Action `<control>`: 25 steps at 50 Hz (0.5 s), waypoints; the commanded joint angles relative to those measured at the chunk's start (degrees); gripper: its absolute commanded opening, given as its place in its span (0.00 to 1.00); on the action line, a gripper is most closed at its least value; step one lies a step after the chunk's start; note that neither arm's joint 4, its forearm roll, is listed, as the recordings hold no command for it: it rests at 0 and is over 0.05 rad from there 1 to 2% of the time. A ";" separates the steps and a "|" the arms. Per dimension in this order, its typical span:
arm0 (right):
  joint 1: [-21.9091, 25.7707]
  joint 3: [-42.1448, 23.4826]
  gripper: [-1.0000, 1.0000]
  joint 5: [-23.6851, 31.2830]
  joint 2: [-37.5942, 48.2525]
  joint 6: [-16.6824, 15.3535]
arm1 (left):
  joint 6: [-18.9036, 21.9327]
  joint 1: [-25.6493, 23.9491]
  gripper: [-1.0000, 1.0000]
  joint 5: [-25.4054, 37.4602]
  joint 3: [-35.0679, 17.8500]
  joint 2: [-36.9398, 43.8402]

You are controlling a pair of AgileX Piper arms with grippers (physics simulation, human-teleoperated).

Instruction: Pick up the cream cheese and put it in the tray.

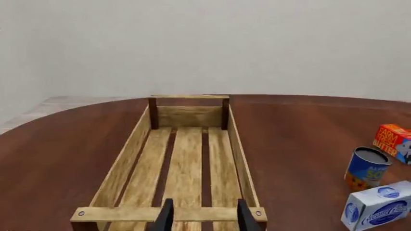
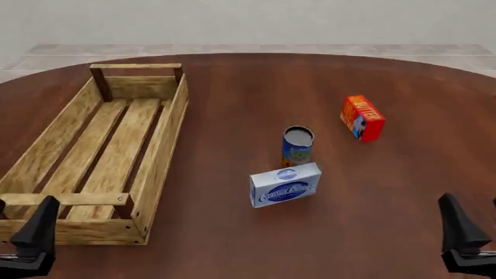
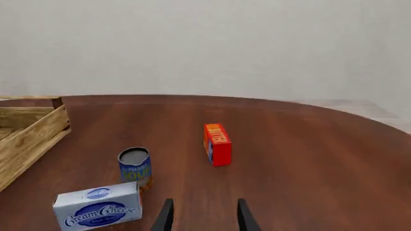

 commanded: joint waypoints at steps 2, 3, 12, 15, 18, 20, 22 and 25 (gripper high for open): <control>-0.43 0.69 1.00 1.13 -1.02 1.08 | -0.04 3.39 1.00 1.73 -1.94 2.52; -0.54 0.64 1.00 0.75 -0.55 1.13 | -2.65 4.41 1.00 2.84 -3.43 3.35; -0.71 0.69 1.00 1.16 -1.17 1.26 | 0.07 2.16 1.00 9.66 -10.50 1.70; -0.61 0.69 1.00 1.08 -1.15 1.28 | -0.32 1.97 1.00 11.98 -12.75 1.38; -0.44 0.69 1.00 0.83 -0.88 1.33 | -1.08 0.62 1.00 15.02 -15.82 1.20; -0.37 0.69 1.00 0.77 -0.83 1.39 | -1.42 -0.22 1.00 16.24 -17.31 1.62; -0.26 0.69 1.00 0.73 -0.81 1.49 | -1.19 -1.34 1.00 17.59 -19.69 2.41; -0.22 0.69 1.00 0.54 -0.59 1.52 | -1.63 -2.36 1.00 18.89 -22.90 4.26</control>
